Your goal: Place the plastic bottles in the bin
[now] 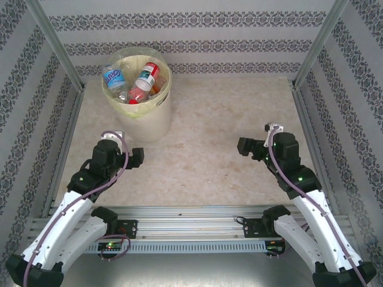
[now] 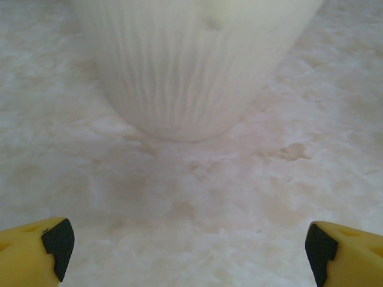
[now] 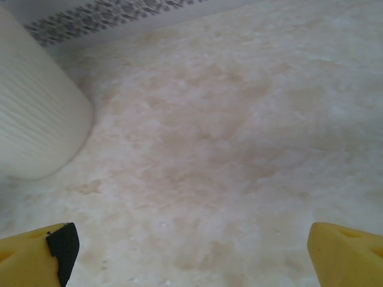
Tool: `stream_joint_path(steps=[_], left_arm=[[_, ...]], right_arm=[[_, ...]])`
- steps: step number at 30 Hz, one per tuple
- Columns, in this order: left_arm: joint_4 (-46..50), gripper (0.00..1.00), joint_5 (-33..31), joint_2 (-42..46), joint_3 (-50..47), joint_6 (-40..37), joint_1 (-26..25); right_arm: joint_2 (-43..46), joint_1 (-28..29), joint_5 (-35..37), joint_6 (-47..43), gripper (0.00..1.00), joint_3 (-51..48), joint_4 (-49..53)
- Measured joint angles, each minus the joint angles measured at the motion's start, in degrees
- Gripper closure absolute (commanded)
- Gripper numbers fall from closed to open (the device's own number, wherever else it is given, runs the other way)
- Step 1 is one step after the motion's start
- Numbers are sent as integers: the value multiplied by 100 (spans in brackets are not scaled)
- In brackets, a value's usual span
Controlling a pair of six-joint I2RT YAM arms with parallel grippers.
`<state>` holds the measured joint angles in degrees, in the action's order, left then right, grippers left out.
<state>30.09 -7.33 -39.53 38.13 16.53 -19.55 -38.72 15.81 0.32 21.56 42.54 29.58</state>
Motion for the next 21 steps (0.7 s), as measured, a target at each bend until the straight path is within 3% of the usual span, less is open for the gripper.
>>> stream_joint_path(steps=[8, 21], left_arm=[[-730, 0, -927, -682, -588, 90, 94], [-2830, 0, -570, -1685, -1169, -413, 1495]], right_arm=[[-15, -149, 850, -664, 2, -1117, -1217], [-2326, -1047, 1279, -1572, 2, -2184, -4310]])
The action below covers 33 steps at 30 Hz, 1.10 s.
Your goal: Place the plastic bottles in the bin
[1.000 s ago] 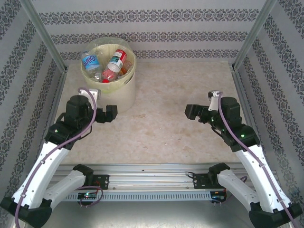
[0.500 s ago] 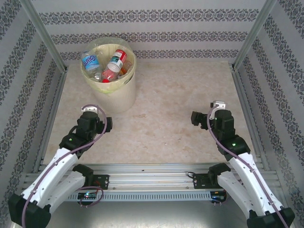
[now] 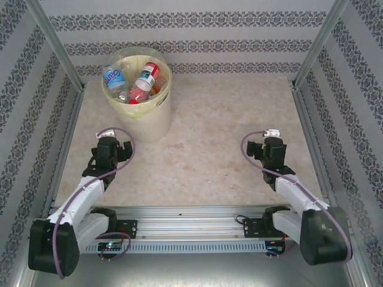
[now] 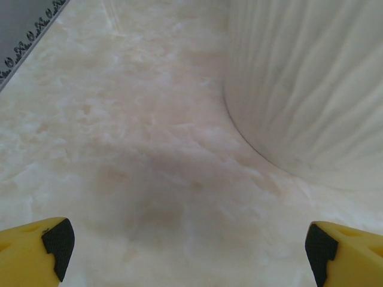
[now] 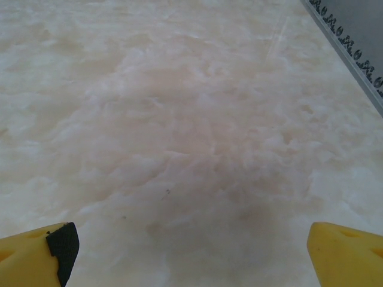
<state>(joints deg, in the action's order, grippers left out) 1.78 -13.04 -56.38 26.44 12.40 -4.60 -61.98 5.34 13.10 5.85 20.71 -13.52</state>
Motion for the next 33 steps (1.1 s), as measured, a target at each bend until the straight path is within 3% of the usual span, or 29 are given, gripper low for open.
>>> stream_joint_path(steps=[15, 26, 30, 33], left_arm=[[-2618, 0, 448, -1663, -341, -664, 210], [-4631, 0, 710, -2426, -706, -1021, 234], [-5445, 0, 820, -3093, -748, -1095, 302], [-5567, 0, 852, -3449, -752, -1108, 321]], right_arm=[[-2393, -369, -579, -369, 2, 114, -3134], [-2459, -450, -997, -393, 2, 116, -3477], [-2459, -450, -1008, -393, 2, 116, -3512], [-2459, -448, -1021, -393, 2, 116, -3519]])
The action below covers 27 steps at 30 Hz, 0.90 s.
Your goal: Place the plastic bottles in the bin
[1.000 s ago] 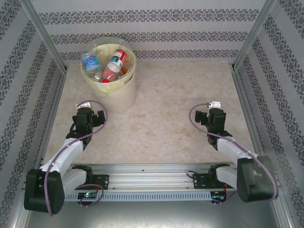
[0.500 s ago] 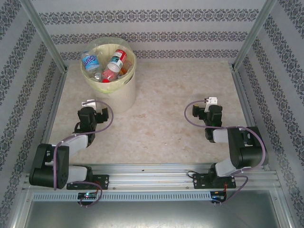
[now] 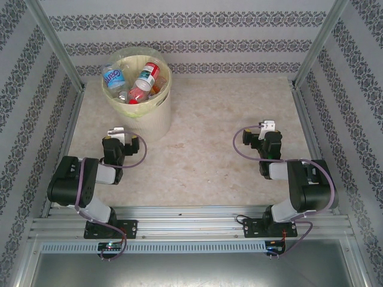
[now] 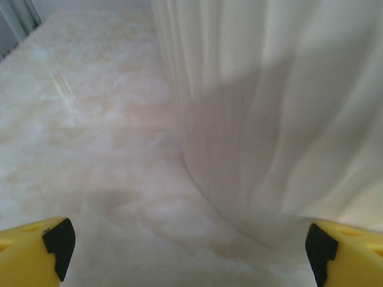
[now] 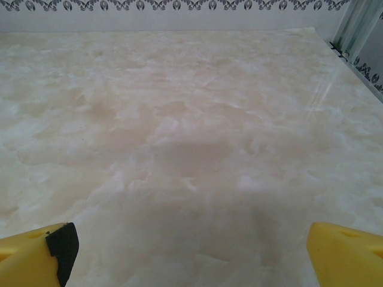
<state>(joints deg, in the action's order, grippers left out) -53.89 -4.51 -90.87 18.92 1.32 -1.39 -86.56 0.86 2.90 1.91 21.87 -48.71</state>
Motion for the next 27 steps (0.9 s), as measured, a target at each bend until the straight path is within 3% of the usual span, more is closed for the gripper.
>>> stream_joint_path(steps=[19, 27], left_arm=[[-190, 0, 444, -7, 39, -168, 76], [74, 0, 431, -7, 212, -160, 76]], right_arm=[[37, -44, -367, -39, 2, -413, -481], [26, -76, -387, -39, 2, -39, -269]])
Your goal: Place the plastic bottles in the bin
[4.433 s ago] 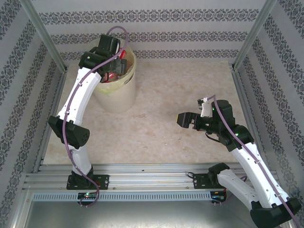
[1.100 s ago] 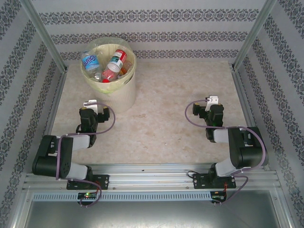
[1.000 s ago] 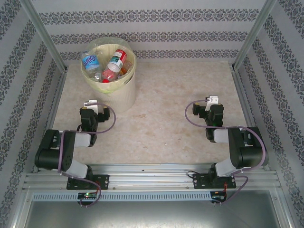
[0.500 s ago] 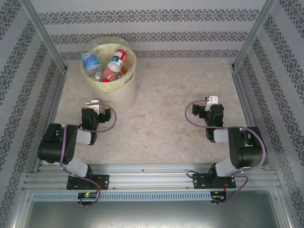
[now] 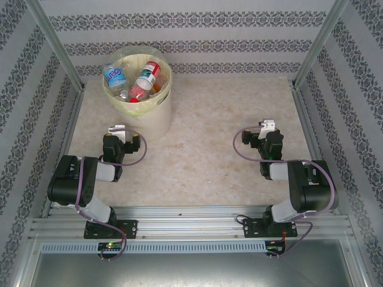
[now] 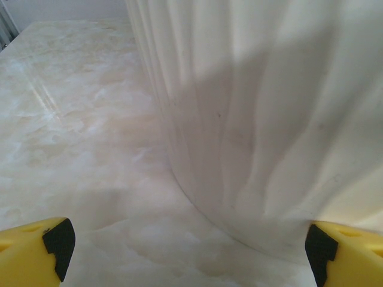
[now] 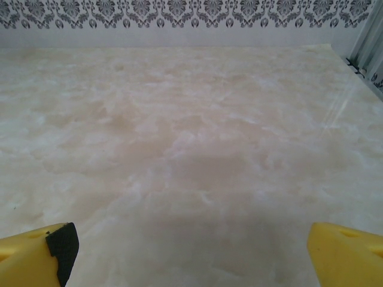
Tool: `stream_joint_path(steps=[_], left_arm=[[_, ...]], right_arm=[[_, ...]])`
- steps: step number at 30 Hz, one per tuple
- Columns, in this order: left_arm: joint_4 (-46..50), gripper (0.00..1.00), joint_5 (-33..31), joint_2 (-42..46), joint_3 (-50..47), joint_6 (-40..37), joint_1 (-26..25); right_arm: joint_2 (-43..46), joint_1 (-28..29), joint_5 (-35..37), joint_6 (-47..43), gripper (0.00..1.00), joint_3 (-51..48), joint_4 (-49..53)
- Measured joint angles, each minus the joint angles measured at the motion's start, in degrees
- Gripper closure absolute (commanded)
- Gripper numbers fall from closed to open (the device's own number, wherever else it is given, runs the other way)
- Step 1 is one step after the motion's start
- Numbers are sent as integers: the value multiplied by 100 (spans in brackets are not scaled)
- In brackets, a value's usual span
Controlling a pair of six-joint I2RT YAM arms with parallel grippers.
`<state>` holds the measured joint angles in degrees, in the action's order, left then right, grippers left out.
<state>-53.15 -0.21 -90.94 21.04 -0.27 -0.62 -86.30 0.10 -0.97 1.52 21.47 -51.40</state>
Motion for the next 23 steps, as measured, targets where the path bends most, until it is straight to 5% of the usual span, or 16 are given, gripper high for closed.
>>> stream_joint_path(steps=[23], left_arm=[[2, 0, 0, 0, 0, 2, 0]], right_arm=[[0, 0, 0, -2, 2, 2, 76]])
